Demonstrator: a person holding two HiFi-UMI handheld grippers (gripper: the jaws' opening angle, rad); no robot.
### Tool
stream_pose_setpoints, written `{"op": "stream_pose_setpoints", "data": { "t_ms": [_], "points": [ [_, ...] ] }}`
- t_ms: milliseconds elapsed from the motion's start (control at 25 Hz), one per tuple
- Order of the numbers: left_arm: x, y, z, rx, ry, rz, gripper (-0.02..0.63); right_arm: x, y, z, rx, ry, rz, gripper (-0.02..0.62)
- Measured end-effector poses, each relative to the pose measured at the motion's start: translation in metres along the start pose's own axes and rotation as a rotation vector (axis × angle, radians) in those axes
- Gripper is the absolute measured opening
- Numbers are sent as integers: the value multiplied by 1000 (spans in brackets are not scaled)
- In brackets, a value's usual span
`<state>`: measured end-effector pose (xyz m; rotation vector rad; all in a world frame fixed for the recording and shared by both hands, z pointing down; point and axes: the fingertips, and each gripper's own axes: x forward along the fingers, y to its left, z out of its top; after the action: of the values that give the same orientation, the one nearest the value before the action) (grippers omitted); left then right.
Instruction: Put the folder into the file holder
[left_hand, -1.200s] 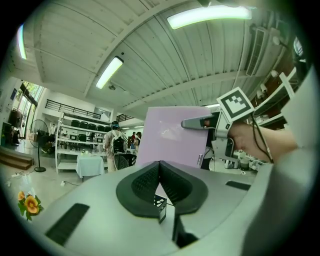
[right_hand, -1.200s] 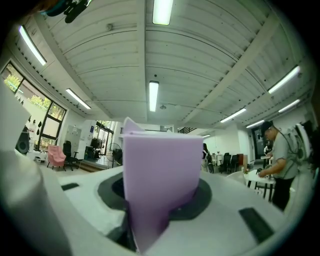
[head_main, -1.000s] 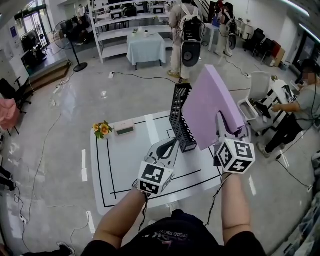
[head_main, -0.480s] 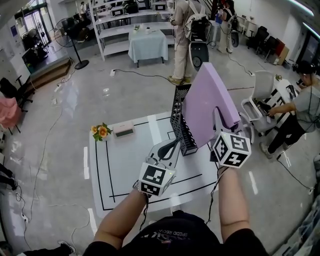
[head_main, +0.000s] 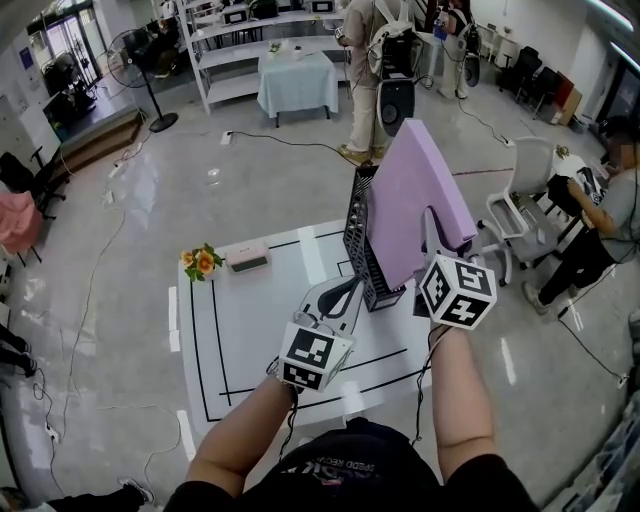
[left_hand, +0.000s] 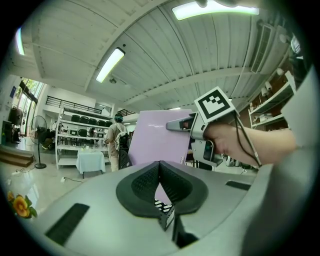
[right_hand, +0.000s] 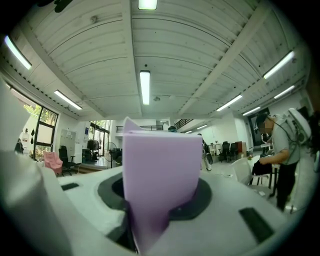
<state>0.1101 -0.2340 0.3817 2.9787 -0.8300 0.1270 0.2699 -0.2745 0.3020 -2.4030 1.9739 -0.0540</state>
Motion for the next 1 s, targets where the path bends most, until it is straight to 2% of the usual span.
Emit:
{"op": "stream_pose_setpoints", "data": {
  "t_ms": [400,1000],
  "points": [
    [5,11,-4,-26,3,12,5,21,7,-27,-7,42,-11,156],
    [9,36,-34,-74,58,47,5,46,12,-104,-32,156,-25,156]
  ]
}}
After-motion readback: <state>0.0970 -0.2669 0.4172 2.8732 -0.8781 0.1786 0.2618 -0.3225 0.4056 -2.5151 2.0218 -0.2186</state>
